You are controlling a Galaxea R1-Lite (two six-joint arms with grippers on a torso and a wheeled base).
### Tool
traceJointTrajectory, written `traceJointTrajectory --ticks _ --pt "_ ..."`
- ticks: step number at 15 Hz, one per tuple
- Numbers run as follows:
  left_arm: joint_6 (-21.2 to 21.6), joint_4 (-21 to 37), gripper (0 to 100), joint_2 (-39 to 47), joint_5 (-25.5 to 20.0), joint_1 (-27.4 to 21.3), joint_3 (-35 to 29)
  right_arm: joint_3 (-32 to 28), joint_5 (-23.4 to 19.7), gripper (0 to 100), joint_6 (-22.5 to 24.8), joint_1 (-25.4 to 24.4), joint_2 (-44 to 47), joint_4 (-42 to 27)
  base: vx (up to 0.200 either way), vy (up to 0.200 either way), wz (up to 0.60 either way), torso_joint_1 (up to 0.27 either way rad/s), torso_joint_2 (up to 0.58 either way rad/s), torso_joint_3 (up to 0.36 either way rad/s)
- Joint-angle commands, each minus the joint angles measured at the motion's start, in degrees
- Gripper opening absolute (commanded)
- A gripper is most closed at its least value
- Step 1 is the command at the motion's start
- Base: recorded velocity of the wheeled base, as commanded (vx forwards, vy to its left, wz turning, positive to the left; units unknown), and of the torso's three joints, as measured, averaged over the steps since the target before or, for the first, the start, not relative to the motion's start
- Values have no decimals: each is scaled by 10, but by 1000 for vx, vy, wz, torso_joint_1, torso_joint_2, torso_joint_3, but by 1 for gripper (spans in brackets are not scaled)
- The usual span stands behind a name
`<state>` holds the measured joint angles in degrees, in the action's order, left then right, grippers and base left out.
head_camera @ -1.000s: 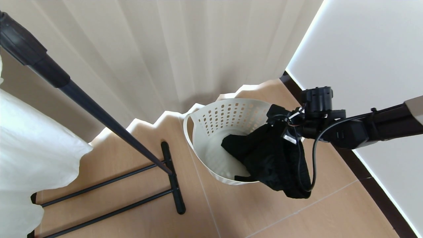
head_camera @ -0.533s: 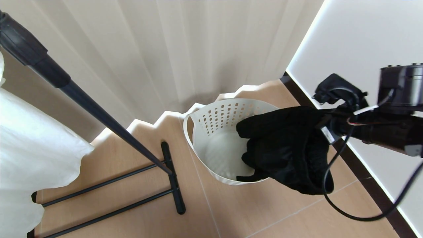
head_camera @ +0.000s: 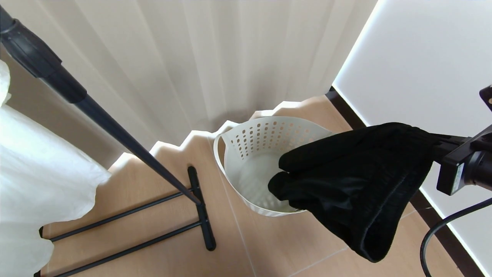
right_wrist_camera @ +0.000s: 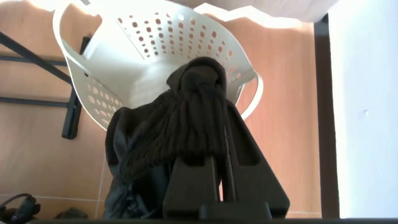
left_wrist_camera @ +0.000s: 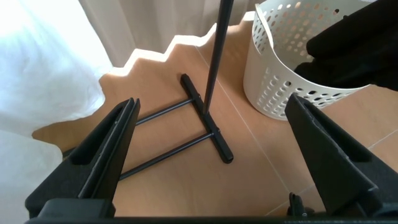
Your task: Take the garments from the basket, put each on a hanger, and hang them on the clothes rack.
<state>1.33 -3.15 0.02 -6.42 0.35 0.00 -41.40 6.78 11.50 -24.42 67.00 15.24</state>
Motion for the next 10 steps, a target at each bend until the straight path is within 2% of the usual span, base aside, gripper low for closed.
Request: traceJointTrajectory --ticks 1,5,10 --pt "-1 0 100 1 0 0 0 2 0 0 0 -1 -11 2 0 0 0 7 2 139" --pt "-1 0 100 1 0 0 0 10 -1 0 0 -1 -11 2 0 0 0 0 1 176" --pt "-1 0 100 1 0 0 0 11 -1 0 0 -1 -5 3 0 0 0 1 0 102"
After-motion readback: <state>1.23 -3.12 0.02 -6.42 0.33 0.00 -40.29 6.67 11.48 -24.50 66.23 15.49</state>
